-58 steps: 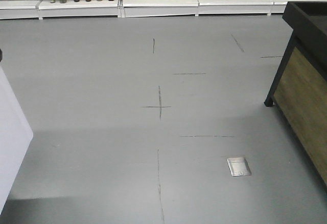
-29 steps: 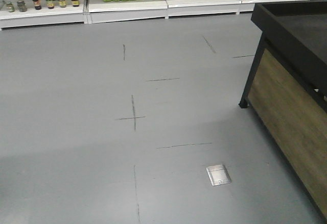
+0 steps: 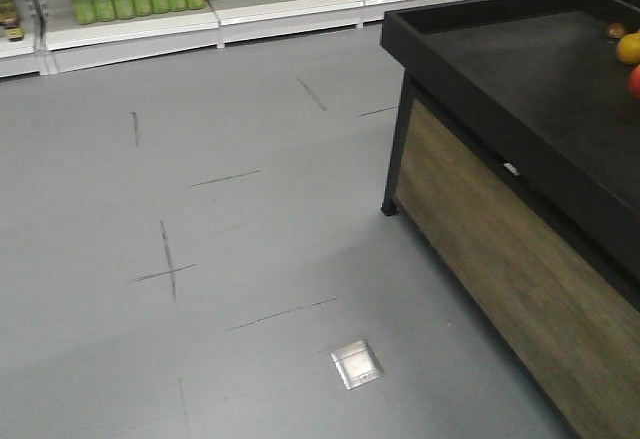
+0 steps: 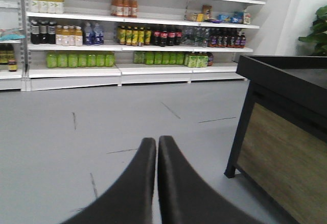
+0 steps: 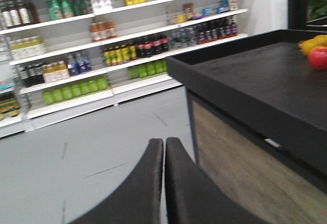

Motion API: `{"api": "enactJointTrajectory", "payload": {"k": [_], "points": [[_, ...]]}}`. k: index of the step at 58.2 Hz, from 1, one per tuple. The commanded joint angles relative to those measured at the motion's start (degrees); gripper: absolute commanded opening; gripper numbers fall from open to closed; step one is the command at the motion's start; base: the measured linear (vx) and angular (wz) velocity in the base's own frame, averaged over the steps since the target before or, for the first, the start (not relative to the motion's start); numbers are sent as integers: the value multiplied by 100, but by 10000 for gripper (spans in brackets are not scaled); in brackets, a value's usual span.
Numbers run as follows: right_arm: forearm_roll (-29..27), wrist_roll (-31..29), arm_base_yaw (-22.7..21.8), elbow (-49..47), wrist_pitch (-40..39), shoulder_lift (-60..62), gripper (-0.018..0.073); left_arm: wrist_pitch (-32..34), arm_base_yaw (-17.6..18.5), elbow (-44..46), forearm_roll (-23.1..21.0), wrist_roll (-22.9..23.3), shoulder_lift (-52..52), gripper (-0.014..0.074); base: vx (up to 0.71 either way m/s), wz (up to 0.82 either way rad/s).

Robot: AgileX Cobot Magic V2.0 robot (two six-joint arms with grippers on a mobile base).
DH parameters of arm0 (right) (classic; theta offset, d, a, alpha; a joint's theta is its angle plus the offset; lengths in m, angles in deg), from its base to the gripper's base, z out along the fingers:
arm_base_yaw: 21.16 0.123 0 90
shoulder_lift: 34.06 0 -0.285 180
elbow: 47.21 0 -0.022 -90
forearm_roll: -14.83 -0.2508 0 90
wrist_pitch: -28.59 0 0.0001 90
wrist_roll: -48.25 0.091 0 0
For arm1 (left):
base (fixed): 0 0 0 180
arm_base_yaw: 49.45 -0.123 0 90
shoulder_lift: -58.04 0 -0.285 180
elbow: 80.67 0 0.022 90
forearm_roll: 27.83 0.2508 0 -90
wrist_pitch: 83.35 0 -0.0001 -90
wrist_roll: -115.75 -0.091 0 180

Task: Pick three apples into basket with both arms
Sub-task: 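Drive the base toward the fruit table holding the light-blue basket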

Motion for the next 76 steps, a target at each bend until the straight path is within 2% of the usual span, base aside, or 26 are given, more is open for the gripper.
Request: {"api": "enactJointTrajectory", "payload": {"k": [1, 76], "points": [[61, -45, -25, 66, -430, 65, -5, 405, 20, 147, -12, 42, -71, -6, 22, -47], [61, -45, -25, 66, -430, 65, -5, 405, 20, 147, -12, 42, -71, -6, 16, -59]]}}
